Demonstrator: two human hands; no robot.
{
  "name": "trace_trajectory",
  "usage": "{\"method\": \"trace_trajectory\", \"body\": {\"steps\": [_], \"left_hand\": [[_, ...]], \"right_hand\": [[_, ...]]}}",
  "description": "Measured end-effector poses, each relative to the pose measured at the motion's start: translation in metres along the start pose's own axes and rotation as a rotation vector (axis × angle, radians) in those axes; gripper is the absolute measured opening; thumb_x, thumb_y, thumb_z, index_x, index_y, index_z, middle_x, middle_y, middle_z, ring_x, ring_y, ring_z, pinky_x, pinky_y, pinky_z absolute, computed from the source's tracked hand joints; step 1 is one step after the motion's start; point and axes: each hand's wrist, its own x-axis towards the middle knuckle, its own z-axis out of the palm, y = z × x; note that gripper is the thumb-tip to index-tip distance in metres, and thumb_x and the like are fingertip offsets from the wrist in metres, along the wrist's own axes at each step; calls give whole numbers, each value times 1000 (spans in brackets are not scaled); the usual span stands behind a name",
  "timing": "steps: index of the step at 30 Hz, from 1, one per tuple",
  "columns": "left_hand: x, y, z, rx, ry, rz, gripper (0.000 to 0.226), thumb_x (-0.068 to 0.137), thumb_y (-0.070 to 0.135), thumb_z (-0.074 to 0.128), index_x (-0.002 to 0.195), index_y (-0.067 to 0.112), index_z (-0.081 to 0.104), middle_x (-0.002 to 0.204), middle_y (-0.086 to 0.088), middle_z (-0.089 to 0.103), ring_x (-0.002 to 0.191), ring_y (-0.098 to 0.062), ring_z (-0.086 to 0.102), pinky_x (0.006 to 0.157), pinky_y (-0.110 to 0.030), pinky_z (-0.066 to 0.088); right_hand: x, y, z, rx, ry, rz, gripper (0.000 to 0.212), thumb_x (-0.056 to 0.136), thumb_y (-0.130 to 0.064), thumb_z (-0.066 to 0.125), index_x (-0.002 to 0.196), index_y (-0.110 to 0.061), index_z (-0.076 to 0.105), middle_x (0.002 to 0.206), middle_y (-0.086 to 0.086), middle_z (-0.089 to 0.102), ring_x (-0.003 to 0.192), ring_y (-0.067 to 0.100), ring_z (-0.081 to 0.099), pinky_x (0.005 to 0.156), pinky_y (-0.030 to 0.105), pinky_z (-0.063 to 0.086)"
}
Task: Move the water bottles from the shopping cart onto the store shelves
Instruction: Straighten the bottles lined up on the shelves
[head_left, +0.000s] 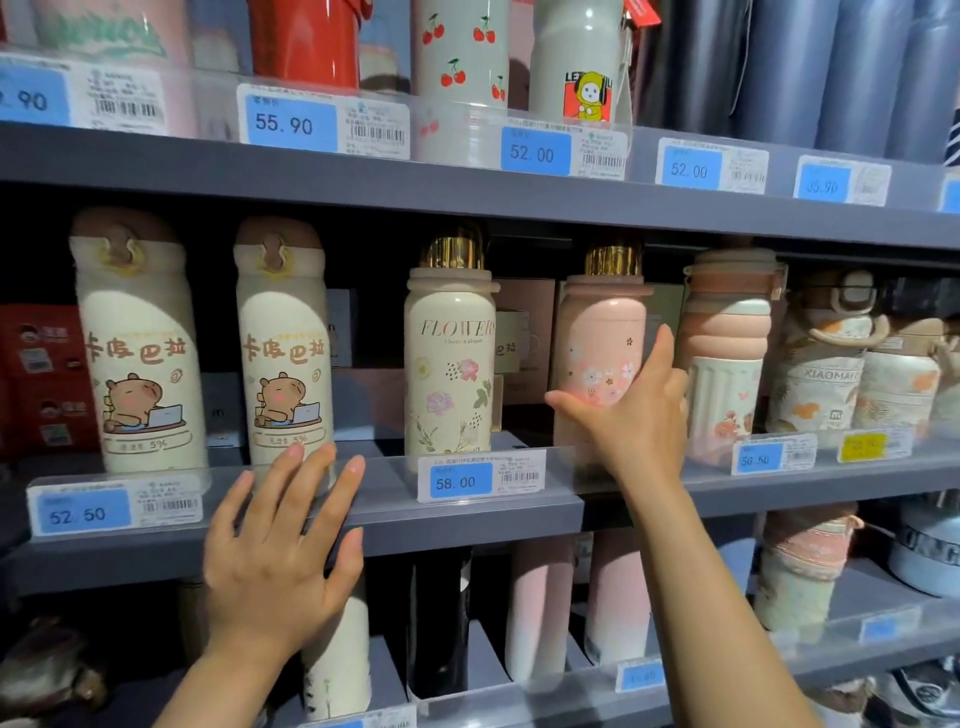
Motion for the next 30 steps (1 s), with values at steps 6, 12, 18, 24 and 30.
{"method": "trace_trajectory", "body": {"steps": [6,12,18,24,30], "left_hand": [[1,0,0,-5,-2,-1,45,94,32,37,134,16,50,127,-14,61,123,-31,49,98,-49,36],[0,0,2,0,13,4,45,93,31,39,134,16,50,127,-15,61,122,-31,49,96,-51,38],[0,0,1,2,7,2,46,93,30,39,134,16,50,126,-16,62,122,-32,49,96,-51,38],[0,0,0,-1,0,-3,46,93,31,39,135,16,49,127,-16,60,122,-32,49,97,-51,37],[0,0,0,-4,14,9,46,92,30,41,135,15,50,128,-16,59,122,-32,49,97,-50,37]], "right_hand": [[18,16,-18,223,-226,-52,116,68,-35,84,153,-26,4,126,6,56,109,25,56,96,42,45],[25,24,-30,298,-386,-95,109,58,-42,82,147,-39,18,126,0,59,105,20,62,88,48,54],[4,17,-13,132,-227,-136,110,66,-61,70,148,-40,0,139,-1,49,116,27,55,97,50,46],[-4,5,8,24,-18,-51,117,64,-52,80,152,-19,9,139,12,44,122,34,47,98,46,41],[-13,-1,21,-87,112,-31,110,60,-62,79,143,-14,25,130,14,44,119,34,44,96,44,38]]}}
